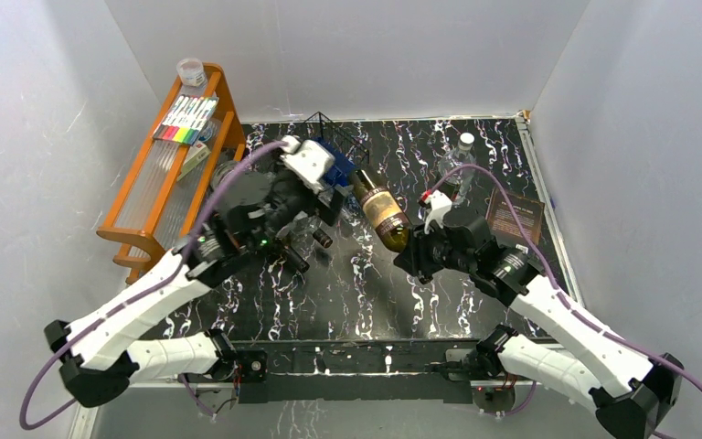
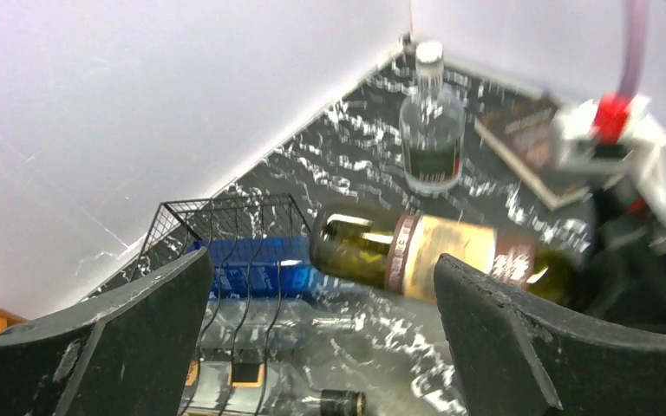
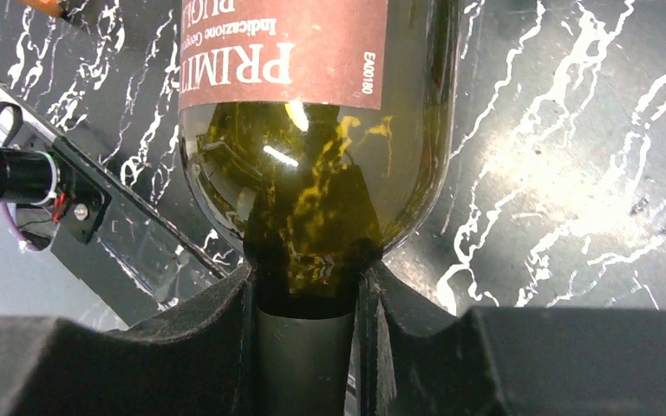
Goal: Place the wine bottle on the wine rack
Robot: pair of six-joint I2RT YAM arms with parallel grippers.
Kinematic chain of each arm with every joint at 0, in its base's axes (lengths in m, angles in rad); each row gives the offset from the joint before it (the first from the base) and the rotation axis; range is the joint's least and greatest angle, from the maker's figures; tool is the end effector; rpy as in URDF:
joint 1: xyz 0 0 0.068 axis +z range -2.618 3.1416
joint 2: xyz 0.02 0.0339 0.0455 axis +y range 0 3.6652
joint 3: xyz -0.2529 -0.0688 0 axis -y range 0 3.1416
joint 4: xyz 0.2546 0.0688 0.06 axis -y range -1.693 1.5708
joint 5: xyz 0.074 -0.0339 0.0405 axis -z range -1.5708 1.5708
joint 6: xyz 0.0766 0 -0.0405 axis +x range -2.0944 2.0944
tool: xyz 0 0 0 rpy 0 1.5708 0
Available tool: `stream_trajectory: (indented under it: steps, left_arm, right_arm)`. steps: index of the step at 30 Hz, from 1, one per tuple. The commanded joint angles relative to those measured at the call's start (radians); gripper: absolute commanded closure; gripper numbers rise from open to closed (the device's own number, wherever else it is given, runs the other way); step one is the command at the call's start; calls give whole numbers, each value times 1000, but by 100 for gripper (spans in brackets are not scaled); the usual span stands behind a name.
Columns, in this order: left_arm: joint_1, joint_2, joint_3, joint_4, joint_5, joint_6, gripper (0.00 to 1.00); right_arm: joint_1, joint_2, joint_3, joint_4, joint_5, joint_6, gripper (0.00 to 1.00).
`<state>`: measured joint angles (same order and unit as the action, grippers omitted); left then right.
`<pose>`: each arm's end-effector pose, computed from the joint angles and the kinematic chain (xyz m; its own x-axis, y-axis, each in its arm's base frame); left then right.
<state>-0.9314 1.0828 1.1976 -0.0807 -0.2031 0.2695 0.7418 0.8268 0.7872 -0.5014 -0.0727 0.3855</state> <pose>0.1893 -0.2286 0.4307 0.1968 0.1723 -0.9652 0.6362 0.7266 0.2595 0.1691 0.1625 0.2720 -0.6225 -0.0617 -0.7802 -0.5241 0.7732 0.3570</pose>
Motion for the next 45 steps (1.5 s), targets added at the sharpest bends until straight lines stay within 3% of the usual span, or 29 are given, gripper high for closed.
stream_trajectory:
  steps: [1,16,27,45]
  left_arm:
    - [0,-92,71,-133,-68,-224,2]
    - [-1,-289,81,-220,-54,-269,2]
    - [-2,-322,92,-271,-68,-268,2]
    - [0,-296,82,-277,-71,-276,2]
  right_arm:
    - [2,48,89,276,-60,-22,100]
    - [62,387,292,472,-108,42,100]
    - [127,717,559,496,-80,56,100]
    - [134,1002,763,464,-174,52,100]
